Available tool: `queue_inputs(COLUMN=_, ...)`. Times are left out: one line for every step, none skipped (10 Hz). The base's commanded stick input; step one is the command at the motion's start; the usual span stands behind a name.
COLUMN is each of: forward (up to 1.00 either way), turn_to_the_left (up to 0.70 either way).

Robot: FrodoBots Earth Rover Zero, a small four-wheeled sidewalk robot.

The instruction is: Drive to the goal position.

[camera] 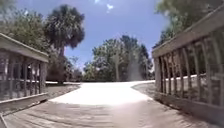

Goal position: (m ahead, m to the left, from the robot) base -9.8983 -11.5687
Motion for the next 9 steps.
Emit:
queue_inputs(forward=0.45, turn_to_the_left=0.0)
queue_inputs(forward=0.45, turn_to_the_left=0.0)
queue_inputs(forward=0.45, turn_to_the_left=0.0)
queue_inputs(forward=0.45, turn_to_the_left=0.0)
queue_inputs(forward=0.45, turn_to_the_left=0.0)
queue_inputs(forward=0.45, turn_to_the_left=0.0)
queue_inputs(forward=0.45, turn_to_the_left=0.07)
queue_inputs(forward=0.45, turn_to_the_left=0.21)
queue_inputs(forward=0.45, turn_to_the_left=0.27)
